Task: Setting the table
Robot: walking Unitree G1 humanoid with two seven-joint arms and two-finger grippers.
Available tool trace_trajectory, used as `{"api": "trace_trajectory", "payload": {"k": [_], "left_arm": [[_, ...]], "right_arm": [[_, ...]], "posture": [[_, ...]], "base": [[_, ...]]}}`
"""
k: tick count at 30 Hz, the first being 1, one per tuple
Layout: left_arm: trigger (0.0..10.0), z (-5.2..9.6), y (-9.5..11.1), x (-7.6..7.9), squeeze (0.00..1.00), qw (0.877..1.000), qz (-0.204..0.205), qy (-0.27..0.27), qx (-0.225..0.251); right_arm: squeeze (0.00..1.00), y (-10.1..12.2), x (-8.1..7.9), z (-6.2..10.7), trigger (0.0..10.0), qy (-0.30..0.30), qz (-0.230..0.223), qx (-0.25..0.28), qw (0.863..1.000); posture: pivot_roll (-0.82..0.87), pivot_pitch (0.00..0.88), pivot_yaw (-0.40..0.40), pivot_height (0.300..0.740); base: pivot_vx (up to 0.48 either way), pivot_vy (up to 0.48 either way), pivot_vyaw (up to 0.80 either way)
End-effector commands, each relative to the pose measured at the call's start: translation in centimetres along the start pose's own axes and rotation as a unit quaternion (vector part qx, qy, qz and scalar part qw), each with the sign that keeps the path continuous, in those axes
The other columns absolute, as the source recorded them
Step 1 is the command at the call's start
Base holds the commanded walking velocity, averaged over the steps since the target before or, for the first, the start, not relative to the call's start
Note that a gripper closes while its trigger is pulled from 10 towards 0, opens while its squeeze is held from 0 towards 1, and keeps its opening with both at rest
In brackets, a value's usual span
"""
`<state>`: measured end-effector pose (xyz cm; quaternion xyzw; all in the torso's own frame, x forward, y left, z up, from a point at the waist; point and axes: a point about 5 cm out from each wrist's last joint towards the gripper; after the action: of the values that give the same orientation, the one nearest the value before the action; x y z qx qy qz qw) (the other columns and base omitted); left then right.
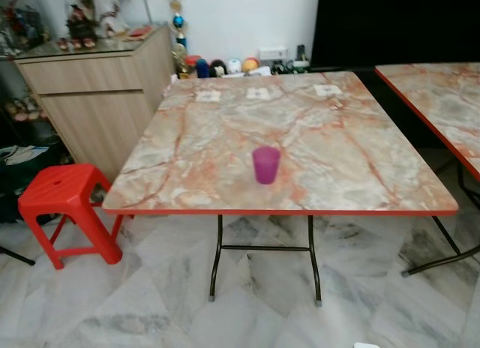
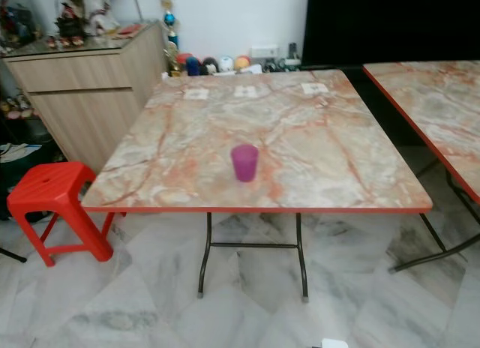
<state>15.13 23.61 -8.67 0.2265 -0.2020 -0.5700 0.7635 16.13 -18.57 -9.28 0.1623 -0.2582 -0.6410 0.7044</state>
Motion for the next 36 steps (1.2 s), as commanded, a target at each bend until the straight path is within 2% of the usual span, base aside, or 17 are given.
{"api": "trace_trajectory", "payload": {"k": [1,6,9,13,23,31,36], "left_arm": [[10.0,-0.1,0.1,0.5,0.0,1.0,-0.007,-0.008,0.005],[10.0,-0.7,2.0,2.3,0.0,0.999,-0.008,-0.023,0.031],[10.0,-0.8,2.4,2.9,0.0,0.999,-0.013,-0.029,0.037],[10.0,-0.8,2.5,3.0,0.0,0.999,-0.014,-0.03,0.04],[10.0,-0.8,5.7,3.5,0.0,0.992,-0.012,-0.052,0.114],[10.0,-0.8,6.9,4.3,0.0,0.988,-0.025,-0.056,0.143],[10.0,-0.7,7.1,4.5,0.0,0.986,-0.019,-0.057,0.155]], "right_arm": [[0.0,0.0,0.1,0.0,10.0,-0.003,-0.003,0.001,1.0],[0.0,-0.1,0.2,0.0,10.0,-0.003,-0.005,0.0,1.0],[0.0,-0.1,0.2,0.0,10.0,-0.003,-0.007,0.0,1.0],[0.0,-0.1,0.1,0.0,10.0,-0.003,-0.007,0.0,1.0],[0.0,-0.1,0.1,0.0,10.0,0.0,-0.004,-0.002,1.0],[0.0,-0.1,0.1,0.0,10.0,0.0,-0.004,-0.001,1.0],[0.0,0.0,0.1,0.0,10.0,0.002,-0.002,0.002,1.0]], "posture": [[0.05,0.0,0.033,0.74],[0.05,0.0,0.033,0.74],[0.05,0.0,0.034,0.74],[0.05,0.0,0.034,0.74],[0.05,0.0,0.033,0.74],[0.05,0.0,0.038,0.74],[0.05,0.0,0.039,0.74]], "base": [[0.0,0.0,0.0],[0.0,0.0,-0.43],[0.0,0.0,-0.8],[0.0,0.0,-0.8],[0.0,0.0,-0.79],[0.0,-0.128,-0.77],[0.0,0.0,0.0]]}}
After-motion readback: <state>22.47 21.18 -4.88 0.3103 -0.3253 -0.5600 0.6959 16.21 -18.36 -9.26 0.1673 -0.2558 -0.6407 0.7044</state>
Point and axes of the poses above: a point about 5 cm out from each wrist's last joint towards the gripper, its own z axis pointing back from the gripper into the wrist, its own y axis along the axis of the wrist's last joint, x = y × z, and after that the axes turned 14 degrees about z, right-handed
